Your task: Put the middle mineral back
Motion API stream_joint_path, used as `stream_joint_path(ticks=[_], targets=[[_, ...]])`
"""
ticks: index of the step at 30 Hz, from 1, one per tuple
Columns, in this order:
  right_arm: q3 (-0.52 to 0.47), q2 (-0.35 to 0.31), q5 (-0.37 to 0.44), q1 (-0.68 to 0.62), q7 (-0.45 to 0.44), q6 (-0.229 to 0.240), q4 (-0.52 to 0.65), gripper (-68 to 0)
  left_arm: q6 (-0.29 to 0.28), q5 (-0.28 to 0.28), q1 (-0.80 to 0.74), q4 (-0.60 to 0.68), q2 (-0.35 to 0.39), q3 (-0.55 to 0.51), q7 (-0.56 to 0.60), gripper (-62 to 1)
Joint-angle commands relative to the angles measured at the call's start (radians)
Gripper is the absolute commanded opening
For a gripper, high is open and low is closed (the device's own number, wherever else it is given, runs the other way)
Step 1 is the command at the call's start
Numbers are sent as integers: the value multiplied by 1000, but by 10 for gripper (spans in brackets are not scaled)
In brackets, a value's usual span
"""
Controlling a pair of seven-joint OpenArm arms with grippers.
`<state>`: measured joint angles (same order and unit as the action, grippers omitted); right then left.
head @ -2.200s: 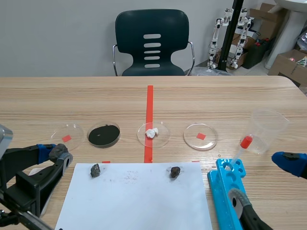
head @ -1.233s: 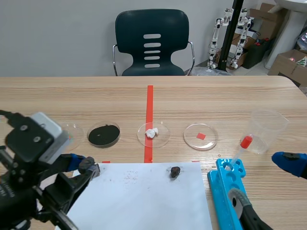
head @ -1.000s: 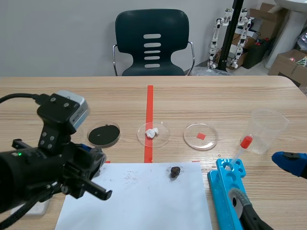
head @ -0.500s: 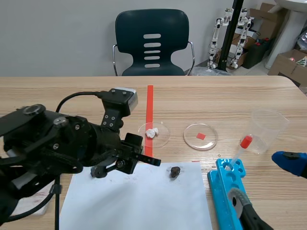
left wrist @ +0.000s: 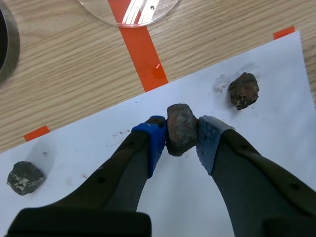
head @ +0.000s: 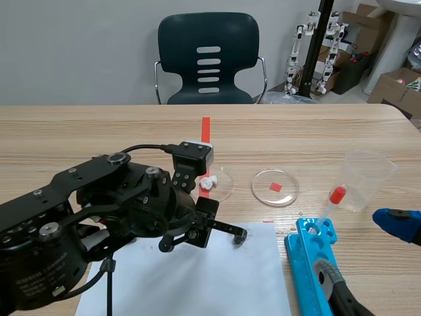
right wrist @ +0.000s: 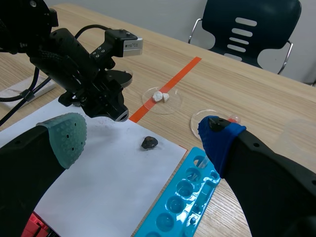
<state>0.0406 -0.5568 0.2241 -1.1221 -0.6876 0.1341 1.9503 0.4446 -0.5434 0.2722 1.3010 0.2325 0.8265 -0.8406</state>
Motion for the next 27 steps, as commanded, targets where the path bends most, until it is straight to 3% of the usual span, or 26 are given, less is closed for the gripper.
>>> stream_joint_path(ticks=[1,10,20,27], targets=[[-7,0,4,9,-15,-3,6,-201,14,1,14,0,-5,-2,5,-552],[-7,0,3,9,-15,-3,6,-201,17,10,31,-117,-19,-2,6,-552],[-7,0,3,9,-15,-3,6,-201,16,16,30,-130,-39,-2,13,-551],[-7,0,3,9,-15,-3,6,-201,17,16,30,-130,-38,-2,35,-368]])
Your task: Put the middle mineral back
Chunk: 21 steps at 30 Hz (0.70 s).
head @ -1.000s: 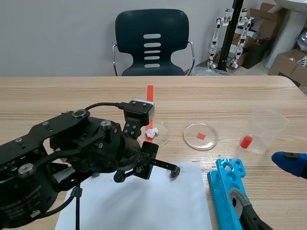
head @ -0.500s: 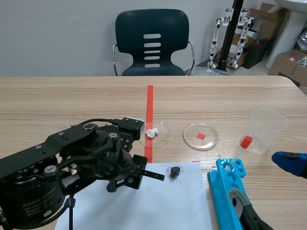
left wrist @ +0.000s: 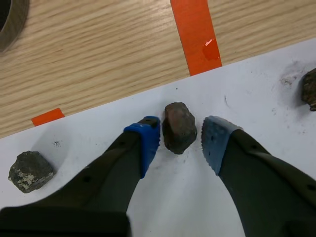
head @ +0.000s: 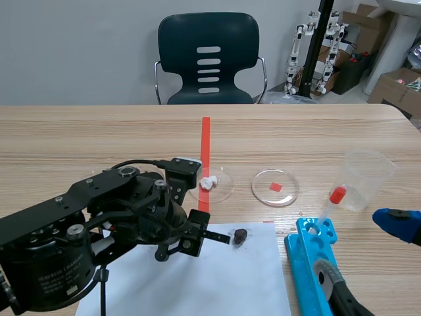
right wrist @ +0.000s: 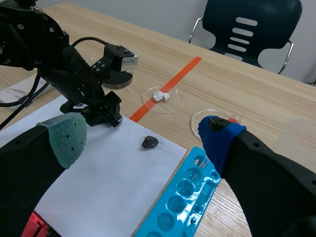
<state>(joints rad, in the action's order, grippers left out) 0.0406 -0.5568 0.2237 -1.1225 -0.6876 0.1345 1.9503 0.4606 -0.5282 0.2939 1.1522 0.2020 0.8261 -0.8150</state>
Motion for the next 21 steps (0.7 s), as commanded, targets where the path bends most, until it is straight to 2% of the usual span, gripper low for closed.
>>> stream_joint_path(ticks=[1,4,6,11,12,21], targets=[[-7,0,4,9,-15,-3,6,-201,1,1,8,18,-8,-2,11,-354],[-7,0,4,9,-15,-3,6,-201,10,15,8,18,-7,-3,14,-298],[-7,0,4,9,-15,-3,6,-201,34,24,8,18,-7,-3,14,-232],[-7,0,4,9,-15,-3,6,-201,49,24,8,22,-7,-3,40,-14],[-7,0,4,9,-15,-3,6,-201,49,24,7,27,-6,-3,41,14],[-7,0,4,9,-15,-3,6,-201,50,46,-67,222,70,-4,140,14]])
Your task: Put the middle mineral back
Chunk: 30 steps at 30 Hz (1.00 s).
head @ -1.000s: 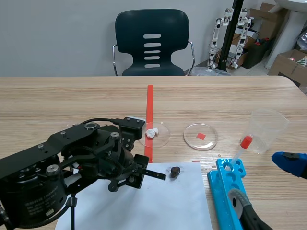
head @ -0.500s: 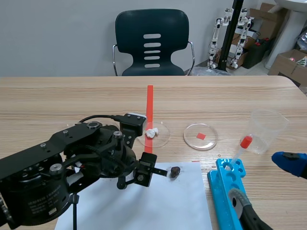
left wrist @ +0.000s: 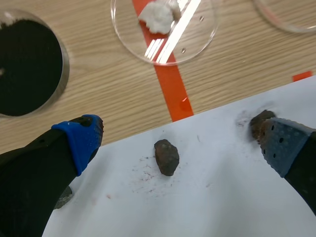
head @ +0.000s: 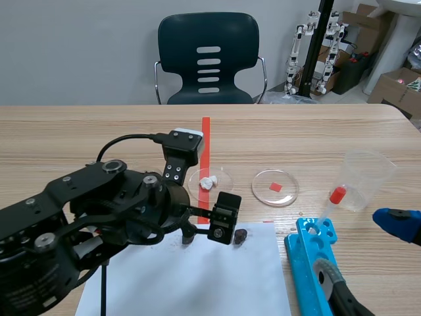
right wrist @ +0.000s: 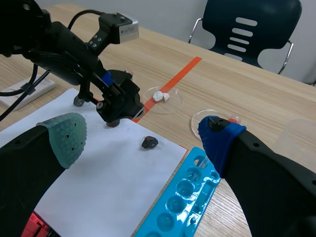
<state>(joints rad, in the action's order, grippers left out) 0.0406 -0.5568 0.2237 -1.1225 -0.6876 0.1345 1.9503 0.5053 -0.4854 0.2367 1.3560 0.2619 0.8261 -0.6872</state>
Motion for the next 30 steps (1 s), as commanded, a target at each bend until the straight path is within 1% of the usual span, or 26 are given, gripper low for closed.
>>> stream_joint_path(ticks=[1,4,7,30], targets=[[-7,0,4,9,-15,-3,6,-201,5,3,-22,35,22,-4,24,14],[-7,0,4,9,-15,-3,6,-201,5,4,-49,72,51,-3,68,14],[-7,0,4,9,-15,-3,6,-201,5,4,-60,79,58,-4,85,14],[-7,0,4,9,-15,-3,6,-201,5,4,-62,79,57,-3,89,14]])
